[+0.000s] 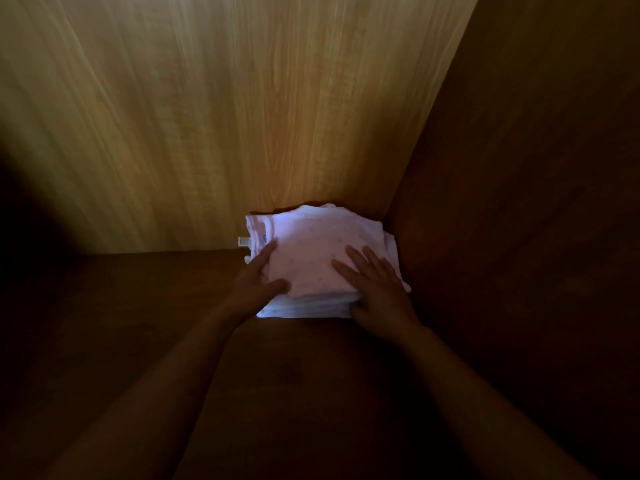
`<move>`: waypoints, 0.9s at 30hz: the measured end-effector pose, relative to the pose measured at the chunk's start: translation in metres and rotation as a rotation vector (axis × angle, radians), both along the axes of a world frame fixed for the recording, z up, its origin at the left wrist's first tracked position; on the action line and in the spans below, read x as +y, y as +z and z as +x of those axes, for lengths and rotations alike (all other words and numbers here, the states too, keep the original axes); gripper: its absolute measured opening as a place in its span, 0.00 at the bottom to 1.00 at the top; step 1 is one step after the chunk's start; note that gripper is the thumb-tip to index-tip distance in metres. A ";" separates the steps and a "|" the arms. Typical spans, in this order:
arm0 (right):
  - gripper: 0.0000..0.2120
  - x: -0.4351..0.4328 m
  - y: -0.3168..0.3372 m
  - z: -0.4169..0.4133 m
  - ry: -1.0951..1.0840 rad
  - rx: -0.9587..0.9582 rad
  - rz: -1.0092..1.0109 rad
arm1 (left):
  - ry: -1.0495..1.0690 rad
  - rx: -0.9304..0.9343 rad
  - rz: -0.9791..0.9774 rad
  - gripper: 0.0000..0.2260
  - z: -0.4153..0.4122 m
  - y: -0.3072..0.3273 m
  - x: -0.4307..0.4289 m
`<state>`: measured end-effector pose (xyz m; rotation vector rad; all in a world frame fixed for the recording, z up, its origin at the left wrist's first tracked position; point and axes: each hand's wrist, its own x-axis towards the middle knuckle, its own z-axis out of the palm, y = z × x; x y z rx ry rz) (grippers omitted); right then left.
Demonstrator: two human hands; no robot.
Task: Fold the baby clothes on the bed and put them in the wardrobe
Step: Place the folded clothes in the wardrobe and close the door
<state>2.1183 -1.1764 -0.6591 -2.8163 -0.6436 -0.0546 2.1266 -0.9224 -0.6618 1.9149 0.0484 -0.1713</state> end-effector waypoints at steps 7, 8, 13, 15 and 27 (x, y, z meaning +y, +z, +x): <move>0.41 0.006 0.022 -0.003 -0.003 0.165 -0.054 | 0.066 0.025 0.354 0.36 -0.013 0.014 -0.002; 0.40 0.008 0.028 -0.004 -0.019 0.187 -0.046 | 0.074 0.016 0.435 0.35 -0.017 0.017 -0.003; 0.36 0.017 0.058 -0.014 -0.086 0.188 -0.015 | -0.048 -0.131 0.754 0.35 -0.038 0.034 -0.003; 0.36 0.018 0.070 -0.018 -0.073 0.177 -0.033 | -0.098 -0.129 0.825 0.37 -0.046 0.044 -0.003; 0.38 0.036 0.255 -0.106 -0.088 0.292 -0.186 | -0.262 0.025 1.026 0.41 -0.150 0.244 -0.008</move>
